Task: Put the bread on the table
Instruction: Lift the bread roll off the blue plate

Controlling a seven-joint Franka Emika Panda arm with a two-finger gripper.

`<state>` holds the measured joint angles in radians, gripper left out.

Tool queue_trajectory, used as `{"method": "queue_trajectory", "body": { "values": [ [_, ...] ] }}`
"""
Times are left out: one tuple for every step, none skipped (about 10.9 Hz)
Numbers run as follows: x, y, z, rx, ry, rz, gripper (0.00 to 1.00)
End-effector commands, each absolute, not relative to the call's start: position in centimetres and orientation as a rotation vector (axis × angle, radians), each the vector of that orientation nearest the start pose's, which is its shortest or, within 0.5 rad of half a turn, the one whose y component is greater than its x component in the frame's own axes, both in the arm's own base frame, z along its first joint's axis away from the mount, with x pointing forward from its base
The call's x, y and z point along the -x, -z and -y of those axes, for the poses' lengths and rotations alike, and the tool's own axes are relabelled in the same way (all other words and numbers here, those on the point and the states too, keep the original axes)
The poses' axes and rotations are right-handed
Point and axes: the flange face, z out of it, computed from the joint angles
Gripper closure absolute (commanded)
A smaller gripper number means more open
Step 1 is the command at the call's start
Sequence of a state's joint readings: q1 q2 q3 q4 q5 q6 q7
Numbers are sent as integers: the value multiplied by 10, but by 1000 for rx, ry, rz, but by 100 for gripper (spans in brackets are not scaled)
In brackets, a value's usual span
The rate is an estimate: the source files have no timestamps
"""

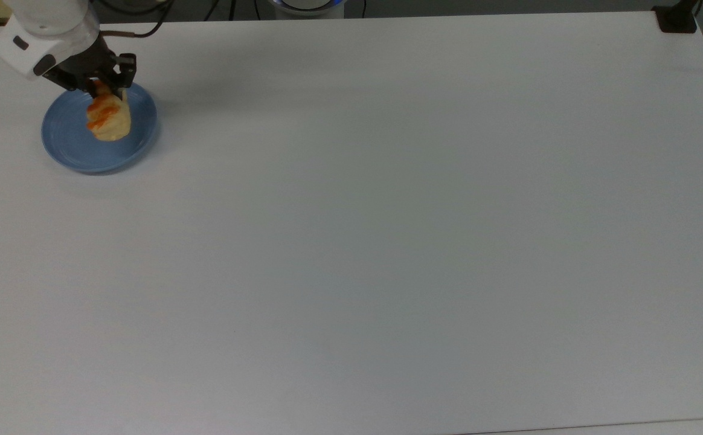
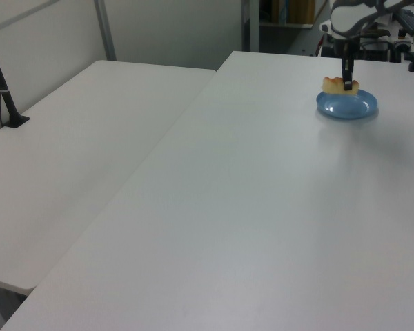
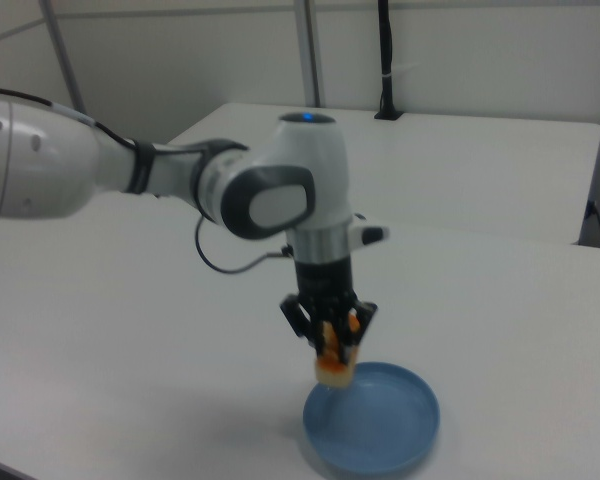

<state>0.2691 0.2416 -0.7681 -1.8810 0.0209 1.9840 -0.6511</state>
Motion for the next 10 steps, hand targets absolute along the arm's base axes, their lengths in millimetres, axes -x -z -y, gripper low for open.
{"method": "queue_trajectory", "body": {
  "values": [
    [-560,-409,159,3154,-306,287,66],
    [-563,-405,122,3133,-370,325,65],
    [-566,-405,78,3111,-415,371,64],
    [-562,-401,42,3097,-457,389,64],
    [-556,-394,4,3091,-491,434,63],
    [-551,-385,-22,3098,-516,439,61],
    [-543,-369,-49,3092,-561,474,58],
    [-532,-351,-67,3083,-619,509,53],
    [-527,-339,-79,3083,-643,553,48],
    [-526,-334,-81,3086,-640,559,44]
  ]
}}
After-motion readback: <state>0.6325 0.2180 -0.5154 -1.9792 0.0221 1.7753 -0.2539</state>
